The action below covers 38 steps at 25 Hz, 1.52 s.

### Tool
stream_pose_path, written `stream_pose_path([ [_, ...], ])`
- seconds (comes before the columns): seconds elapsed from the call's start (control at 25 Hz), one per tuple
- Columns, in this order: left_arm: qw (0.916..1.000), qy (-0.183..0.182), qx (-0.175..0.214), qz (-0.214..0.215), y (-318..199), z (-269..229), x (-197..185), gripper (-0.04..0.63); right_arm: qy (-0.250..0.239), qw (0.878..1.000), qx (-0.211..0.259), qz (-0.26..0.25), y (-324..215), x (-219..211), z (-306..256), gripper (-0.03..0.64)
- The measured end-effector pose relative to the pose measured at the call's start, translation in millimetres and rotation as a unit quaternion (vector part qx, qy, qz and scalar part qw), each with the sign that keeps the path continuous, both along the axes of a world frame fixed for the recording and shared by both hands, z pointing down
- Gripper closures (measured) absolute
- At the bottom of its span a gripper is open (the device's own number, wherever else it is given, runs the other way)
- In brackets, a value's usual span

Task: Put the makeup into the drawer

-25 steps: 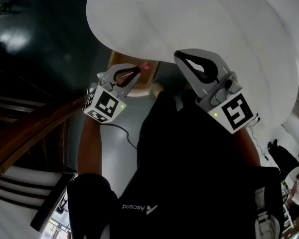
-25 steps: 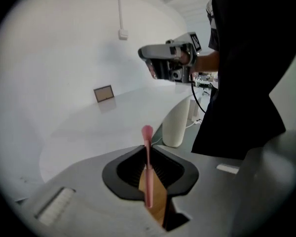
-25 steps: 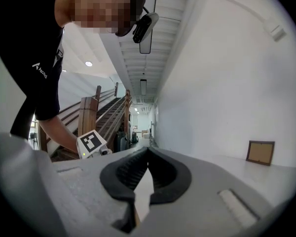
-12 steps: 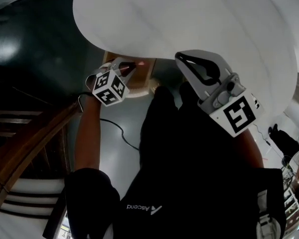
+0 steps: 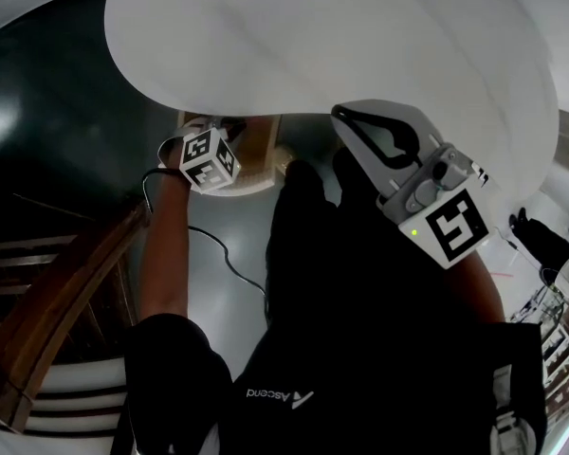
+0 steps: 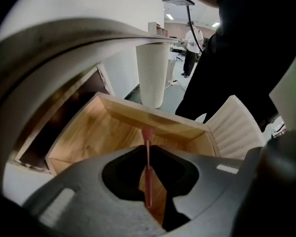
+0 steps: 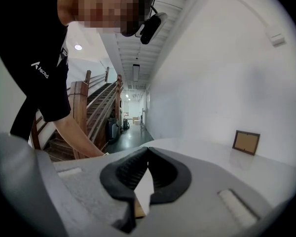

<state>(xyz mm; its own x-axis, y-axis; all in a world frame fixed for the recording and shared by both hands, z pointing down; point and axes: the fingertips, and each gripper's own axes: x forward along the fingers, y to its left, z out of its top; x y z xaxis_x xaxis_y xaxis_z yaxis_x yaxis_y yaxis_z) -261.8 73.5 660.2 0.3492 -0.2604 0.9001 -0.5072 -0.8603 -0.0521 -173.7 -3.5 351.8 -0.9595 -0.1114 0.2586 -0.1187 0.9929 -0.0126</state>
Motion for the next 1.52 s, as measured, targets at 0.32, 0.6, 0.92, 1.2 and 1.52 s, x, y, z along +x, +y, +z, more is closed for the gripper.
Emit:
stream_pose_path([
  [0.32, 0.998, -0.033, -0.038, 0.039, 0, 49, -5, 0.541, 0.019, 1.0, -0.004, 0.008, -4, 0, 14, 0.614],
  [0.6, 0.9966, -0.039, -0.049, 0.054, -7, 70, 4, 0.541, 0.026, 1.0, -0.006, 0.006, -3, 1, 17, 0.614],
  [0.92, 0.9954, -0.053, -0.065, 0.047, -6, 83, -4, 0.538, 0.027, 1.0, -0.005, 0.008, -3, 2, 20, 0.614],
  [1.2, 0.9959, -0.054, -0.059, 0.042, -6, 78, -5, 0.499, 0.026, 1.0, -0.006, 0.006, -5, 2, 19, 0.614],
  [1.52, 0.9946, -0.075, -0.046, 0.054, -4, 48, -3, 0.511, 0.006, 1.0, -0.007, -0.007, -4, 0, 6, 0.614],
])
